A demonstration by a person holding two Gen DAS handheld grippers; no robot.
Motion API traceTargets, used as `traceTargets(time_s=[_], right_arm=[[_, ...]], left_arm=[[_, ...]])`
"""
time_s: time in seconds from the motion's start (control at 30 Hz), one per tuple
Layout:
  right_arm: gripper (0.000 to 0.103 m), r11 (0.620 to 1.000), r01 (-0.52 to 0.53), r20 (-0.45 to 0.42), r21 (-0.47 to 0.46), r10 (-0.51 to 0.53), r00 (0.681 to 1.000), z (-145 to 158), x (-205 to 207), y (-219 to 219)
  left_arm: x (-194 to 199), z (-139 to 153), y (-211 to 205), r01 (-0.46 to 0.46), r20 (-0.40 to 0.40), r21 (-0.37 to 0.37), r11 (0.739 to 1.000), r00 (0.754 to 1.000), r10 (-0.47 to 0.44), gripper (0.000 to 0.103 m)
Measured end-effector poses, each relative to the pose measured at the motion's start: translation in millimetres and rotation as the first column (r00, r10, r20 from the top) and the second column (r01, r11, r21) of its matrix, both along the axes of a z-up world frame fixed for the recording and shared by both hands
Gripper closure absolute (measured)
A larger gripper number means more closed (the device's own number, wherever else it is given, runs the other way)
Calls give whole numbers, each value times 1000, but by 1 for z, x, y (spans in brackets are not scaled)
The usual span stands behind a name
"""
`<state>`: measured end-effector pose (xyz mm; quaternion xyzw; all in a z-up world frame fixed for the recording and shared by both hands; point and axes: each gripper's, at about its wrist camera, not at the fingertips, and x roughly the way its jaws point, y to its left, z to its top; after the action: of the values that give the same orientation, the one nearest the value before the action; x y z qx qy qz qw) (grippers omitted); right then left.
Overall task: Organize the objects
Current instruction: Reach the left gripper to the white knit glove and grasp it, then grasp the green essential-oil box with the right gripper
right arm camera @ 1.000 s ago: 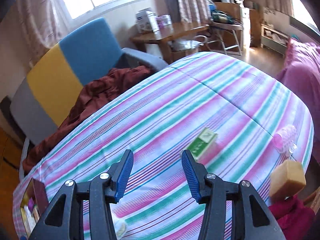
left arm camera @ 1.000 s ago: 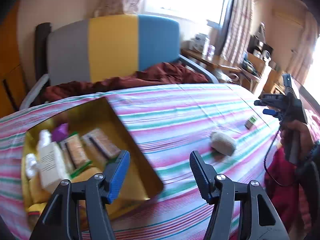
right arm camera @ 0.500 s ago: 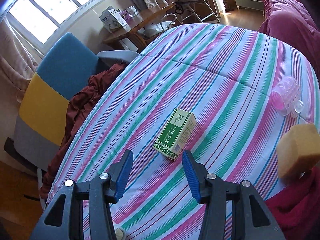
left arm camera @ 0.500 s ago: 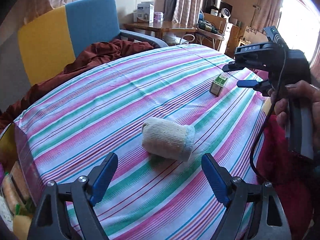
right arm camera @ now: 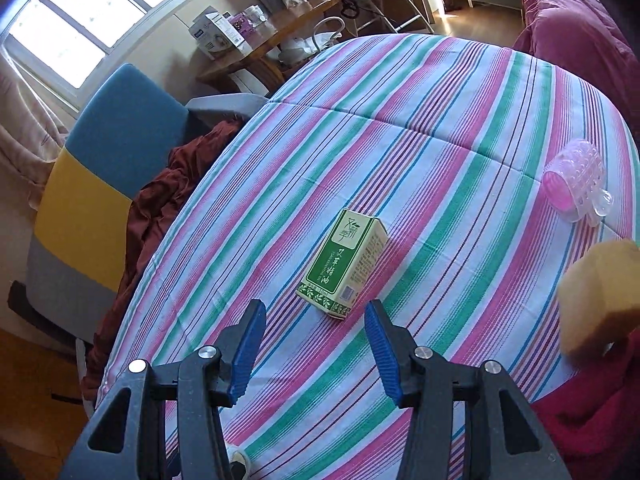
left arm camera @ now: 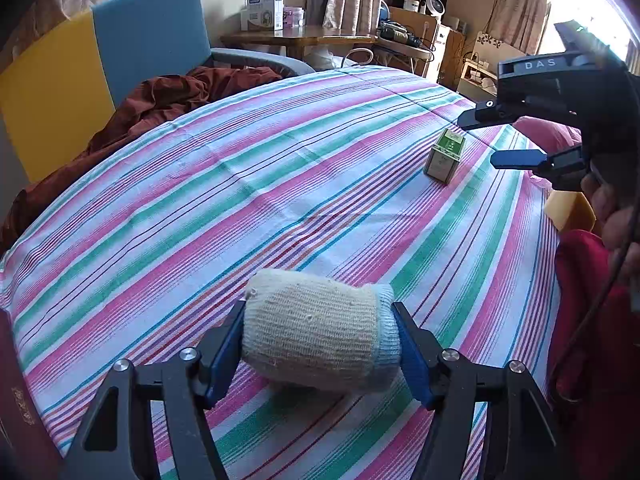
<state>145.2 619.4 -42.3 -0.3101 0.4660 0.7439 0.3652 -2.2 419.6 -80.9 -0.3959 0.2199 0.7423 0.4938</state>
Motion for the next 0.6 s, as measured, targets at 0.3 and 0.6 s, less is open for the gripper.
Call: traceTargets(time_s=[0.3,0.6], right_arm=[[51,999,6,15,-31,-5,1000,-7,-1,2],[32,999,-18,122,33,14,992,5,-13,18]], left_arm=[[20,-4,-68,-110,5,114,987,994,110,35],[14,-11,-74,-121,56,133,984,992,114,35]])
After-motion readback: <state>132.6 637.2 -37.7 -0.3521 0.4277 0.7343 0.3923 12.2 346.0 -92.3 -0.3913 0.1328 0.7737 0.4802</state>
